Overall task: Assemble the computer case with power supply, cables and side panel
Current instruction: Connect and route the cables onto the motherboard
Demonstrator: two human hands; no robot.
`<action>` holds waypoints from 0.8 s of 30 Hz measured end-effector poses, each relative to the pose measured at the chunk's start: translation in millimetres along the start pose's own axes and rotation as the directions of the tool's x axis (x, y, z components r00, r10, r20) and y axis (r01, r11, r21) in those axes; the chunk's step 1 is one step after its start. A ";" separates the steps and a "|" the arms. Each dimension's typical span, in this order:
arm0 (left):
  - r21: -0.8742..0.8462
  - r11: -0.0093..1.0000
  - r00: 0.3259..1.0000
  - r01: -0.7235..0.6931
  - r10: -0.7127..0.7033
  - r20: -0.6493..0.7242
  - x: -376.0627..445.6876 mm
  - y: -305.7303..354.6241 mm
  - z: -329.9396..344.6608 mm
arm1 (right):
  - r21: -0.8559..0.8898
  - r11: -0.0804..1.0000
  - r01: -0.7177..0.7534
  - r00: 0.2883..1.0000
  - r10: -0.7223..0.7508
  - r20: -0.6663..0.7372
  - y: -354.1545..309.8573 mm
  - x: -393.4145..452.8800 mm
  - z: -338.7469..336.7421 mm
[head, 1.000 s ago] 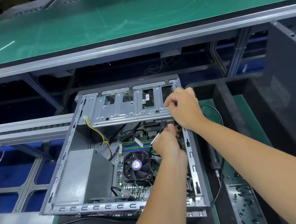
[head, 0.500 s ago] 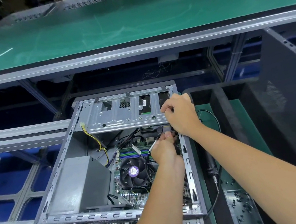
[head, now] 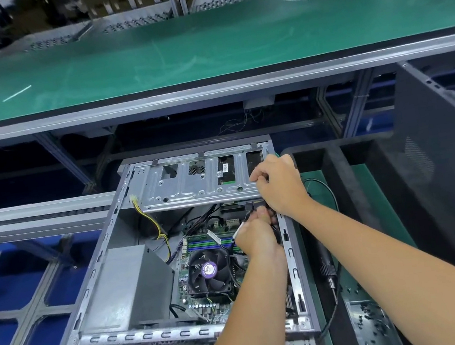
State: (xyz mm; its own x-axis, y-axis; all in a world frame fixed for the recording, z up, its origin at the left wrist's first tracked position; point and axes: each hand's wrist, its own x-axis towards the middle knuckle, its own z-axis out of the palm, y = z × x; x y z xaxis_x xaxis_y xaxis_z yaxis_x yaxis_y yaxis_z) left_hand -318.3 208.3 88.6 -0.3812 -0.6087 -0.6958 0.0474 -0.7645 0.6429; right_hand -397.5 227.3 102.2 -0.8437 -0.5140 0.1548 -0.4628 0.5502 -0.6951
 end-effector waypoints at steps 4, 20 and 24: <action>0.088 0.996 0.998 0.014 -0.019 0.056 -0.2 3.0 -4.6 | -0.009 1.000 0.006 1.000 -0.006 -0.003 0.6 0.4 0.1; 0.375 0.919 0.983 -0.119 0.056 0.174 -0.1 3.5 -16.0 | 0.012 0.999 0.030 0.999 -0.029 -0.023 2.1 2.3 2.7; 0.279 0.953 0.983 -0.115 0.069 0.171 -3.5 -0.8 -10.9 | 0.016 1.000 0.026 0.999 -0.025 -0.032 3.3 2.5 3.3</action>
State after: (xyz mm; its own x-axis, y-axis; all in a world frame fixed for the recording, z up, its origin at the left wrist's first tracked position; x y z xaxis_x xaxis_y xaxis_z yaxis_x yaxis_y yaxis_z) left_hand -307.0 208.7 87.1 -0.5290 -0.6150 -0.5848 -0.1680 -0.5996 0.7825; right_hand -400.3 225.7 98.0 -0.8402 -0.5060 0.1949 -0.4797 0.5260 -0.7022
